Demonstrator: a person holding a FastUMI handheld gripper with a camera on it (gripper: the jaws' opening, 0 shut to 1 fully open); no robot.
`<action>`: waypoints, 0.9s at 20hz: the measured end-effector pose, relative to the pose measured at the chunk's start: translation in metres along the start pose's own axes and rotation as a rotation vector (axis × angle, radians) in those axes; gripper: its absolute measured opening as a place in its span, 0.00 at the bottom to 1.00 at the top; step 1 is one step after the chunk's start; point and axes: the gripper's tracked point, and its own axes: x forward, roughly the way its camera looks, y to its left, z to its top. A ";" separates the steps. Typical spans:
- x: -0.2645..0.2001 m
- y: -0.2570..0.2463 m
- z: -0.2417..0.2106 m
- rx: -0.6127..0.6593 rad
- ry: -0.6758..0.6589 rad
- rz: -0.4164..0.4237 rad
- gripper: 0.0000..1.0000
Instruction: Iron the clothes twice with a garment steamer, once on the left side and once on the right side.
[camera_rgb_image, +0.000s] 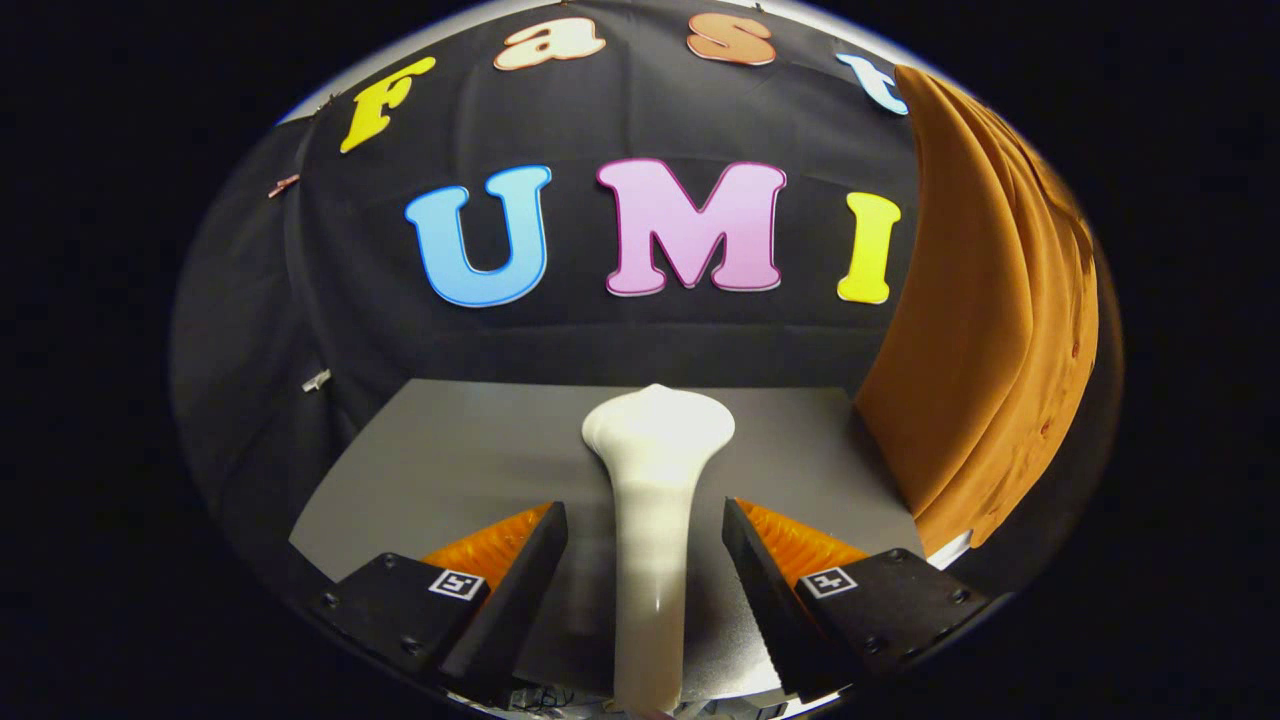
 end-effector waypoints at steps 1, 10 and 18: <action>0.003 0.002 -0.004 0.006 0.021 0.002 0.99; 0.025 -0.010 -0.023 -0.015 0.122 -0.040 0.63; 0.020 0.004 -0.020 -0.044 0.070 0.015 0.39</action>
